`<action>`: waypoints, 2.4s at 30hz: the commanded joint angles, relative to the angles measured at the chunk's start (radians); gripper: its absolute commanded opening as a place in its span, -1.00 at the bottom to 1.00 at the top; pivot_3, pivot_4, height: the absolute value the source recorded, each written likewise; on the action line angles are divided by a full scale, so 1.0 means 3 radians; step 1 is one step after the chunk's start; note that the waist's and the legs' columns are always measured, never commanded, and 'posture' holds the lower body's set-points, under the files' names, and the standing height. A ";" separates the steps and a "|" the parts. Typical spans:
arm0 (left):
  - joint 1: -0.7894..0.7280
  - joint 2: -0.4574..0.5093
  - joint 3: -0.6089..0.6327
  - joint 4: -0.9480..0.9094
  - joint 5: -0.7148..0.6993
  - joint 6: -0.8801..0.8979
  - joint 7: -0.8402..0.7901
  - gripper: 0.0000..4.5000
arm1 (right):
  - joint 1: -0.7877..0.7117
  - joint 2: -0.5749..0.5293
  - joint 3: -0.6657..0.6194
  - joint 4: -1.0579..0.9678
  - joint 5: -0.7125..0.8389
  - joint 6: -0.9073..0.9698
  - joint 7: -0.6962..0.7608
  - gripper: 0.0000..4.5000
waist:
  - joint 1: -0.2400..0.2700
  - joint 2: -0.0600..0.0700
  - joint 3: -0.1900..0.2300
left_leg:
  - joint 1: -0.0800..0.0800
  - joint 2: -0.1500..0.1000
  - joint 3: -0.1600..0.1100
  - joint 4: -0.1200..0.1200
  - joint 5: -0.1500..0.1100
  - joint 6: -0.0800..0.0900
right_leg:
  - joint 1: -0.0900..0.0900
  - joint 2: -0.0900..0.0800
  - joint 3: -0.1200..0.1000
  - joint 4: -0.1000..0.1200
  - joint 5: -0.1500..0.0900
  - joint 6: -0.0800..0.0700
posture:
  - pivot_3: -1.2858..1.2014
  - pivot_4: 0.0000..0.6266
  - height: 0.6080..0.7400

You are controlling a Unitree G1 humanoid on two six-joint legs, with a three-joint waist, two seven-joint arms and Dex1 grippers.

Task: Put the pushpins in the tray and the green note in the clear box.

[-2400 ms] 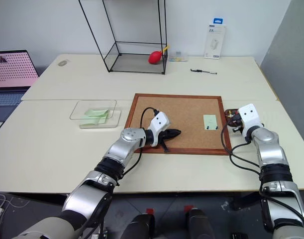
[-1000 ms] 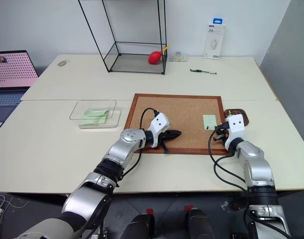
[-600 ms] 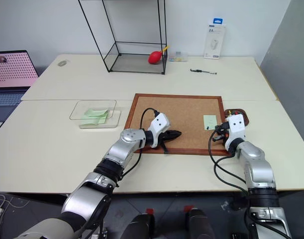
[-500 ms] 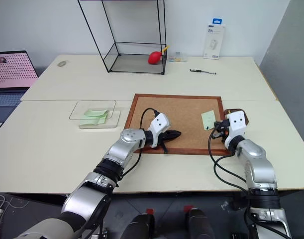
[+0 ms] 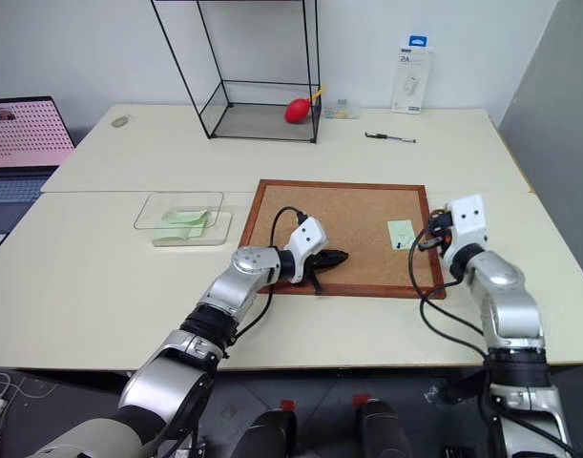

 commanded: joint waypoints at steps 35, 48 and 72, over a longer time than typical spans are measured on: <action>0.0121 -0.0025 -0.0122 0.0030 0.0117 0.0071 -0.0046 -1.00 | -0.0382 -0.0083 -0.0093 0.0624 -0.0095 -0.0601 0.0123 0.98 | -0.0003 0.0000 0.0000 | 0.0000 0.0000 0.0001 0.0000 0.0000 0.0000 | 0.0000 0.0000 0.0002 0.0000 0.0000 0.0000 | 0.03 -0.52 1.00; 0.0118 -0.0027 -0.0121 0.0046 0.0118 0.0066 -0.0053 -1.00 | 0.0226 0.0329 0.0132 -0.0205 0.0407 -0.0101 0.0526 0.98 | -0.0002 0.0000 -0.0001 | 0.0002 0.0000 -0.0001 0.0001 0.0000 0.0000 | 0.0002 0.0000 0.0001 0.0001 0.0000 0.0000 | 0.03 -0.52 1.00; 0.0156 -0.0001 -0.0126 -0.0001 0.0124 0.0072 -0.0059 -1.00 | 0.0082 0.0411 0.0187 0.0292 0.0234 -0.0421 0.0534 -0.82 | -0.0003 0.0000 -0.0001 | 0.0002 0.0001 -0.0001 0.0001 0.0000 0.0000 | 0.0002 0.0001 0.0000 0.0001 0.0000 0.0000 | 0.03 -0.52 1.00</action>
